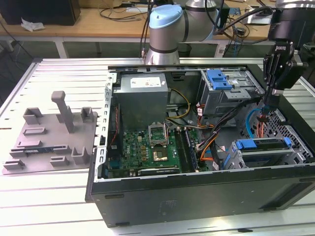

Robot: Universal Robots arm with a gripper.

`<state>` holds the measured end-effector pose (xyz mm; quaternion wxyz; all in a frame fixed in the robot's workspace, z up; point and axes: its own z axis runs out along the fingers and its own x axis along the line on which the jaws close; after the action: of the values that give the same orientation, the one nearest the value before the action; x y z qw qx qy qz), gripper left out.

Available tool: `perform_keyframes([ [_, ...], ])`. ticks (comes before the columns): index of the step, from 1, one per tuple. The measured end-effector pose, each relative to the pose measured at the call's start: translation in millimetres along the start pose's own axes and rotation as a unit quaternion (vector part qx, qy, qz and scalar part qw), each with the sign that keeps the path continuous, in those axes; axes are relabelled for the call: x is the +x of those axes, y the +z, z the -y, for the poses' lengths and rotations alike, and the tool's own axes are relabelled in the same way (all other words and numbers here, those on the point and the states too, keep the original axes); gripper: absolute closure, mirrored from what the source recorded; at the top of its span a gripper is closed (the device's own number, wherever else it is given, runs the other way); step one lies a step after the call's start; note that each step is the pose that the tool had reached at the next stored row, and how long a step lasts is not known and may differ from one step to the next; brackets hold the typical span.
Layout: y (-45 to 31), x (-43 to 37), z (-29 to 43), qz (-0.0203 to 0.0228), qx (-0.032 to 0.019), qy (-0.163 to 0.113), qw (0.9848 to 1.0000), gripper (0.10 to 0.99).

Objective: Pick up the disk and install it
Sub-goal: 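Insert the first disk wire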

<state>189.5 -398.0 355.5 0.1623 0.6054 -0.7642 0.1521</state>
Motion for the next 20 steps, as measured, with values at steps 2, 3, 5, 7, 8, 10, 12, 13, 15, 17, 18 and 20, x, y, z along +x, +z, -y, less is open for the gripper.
perform_keyframes([
  [2, 3.1, 6.5, 1.7, 0.0, 0.0003, 0.0, 1.0, 0.918],
  [3, 4.1, 8.4, 2.1, 0.0001, 0.0003, 0.0, 1.0, 0.918],
  [5, 6.8, 14.0, 3.5, 0.0001, 0.0004, 0.0, 1.0, 0.918],
  [7, 9.7, 19.9, 4.4, 0.0004, 0.001, -0.001, 1.0, 0.918],
  [8, 11.2, 23.2, 4.6, 0.0012, 0.0019, -0.002, 1.0, 0.918],
  [10, 14.1, 29.0, 4.2, 0.0055, 0.0032, -0.006, 1.0, 0.918],
  [12, 15.4, 31.7, 3.4, 0.0149, 0.0047, -0.012, 0.9998, 0.918],
  [13, 15.9, 32.6, 3.0, 0.0199, 0.0054, -0.014, 0.9997, 0.918],
  [15, 16.4, 33.6, 2.5, 0.0248, 0.006, -0.017, 0.9995, 0.918],
  [17, 17.1, 35.0, 1.8, 0.0305, 0.0065, -0.02, 0.9993, 0.918],
  [18, 18.0, 36.9, 1.3, 0.0329, 0.0071, -0.022, 0.9992, 0.918],
  [20, 20.2, 41.6, 0.4, 0.0351, 0.0081, -0.026, 0.999, 0.918],
])
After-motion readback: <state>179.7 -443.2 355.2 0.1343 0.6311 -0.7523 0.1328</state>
